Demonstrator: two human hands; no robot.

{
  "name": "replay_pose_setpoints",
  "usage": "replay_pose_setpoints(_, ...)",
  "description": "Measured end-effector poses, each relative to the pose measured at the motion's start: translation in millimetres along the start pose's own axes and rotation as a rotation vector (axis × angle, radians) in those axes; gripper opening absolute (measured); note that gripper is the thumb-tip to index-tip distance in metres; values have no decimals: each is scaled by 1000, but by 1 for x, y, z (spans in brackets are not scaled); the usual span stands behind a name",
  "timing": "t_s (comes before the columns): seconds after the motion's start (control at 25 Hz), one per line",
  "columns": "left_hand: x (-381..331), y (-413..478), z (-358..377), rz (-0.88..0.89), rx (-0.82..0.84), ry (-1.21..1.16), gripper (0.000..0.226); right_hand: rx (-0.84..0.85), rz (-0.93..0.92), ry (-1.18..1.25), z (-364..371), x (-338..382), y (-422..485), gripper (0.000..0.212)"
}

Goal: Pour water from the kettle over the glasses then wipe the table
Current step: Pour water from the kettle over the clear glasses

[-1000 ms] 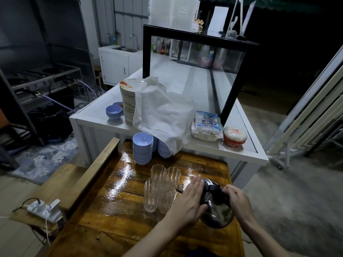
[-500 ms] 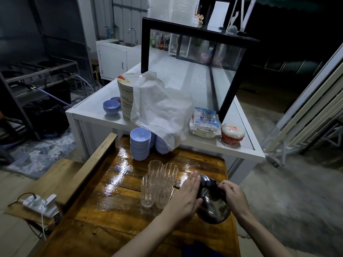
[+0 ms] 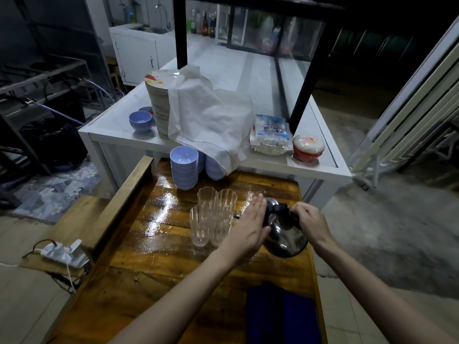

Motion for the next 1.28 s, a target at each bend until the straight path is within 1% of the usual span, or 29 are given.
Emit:
replay_pose_setpoints(0.72,3,-2,3,-34,-14,-40,65,-52,-40,-23,-1,0,0,38)
replay_pose_setpoints(1.28,2,-6,1,-65,-74,-57,64,-88,-165,-117,-1,15,6,37)
Point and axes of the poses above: each hand's wrist, its own y-axis towards the middle knuckle, its own z-axis out of the palm, x = y × z, the point moved 8 cm from there along y, towards the middle knuckle, and after that the axes turned 14 degrees about -x, right-handed, at the moved point
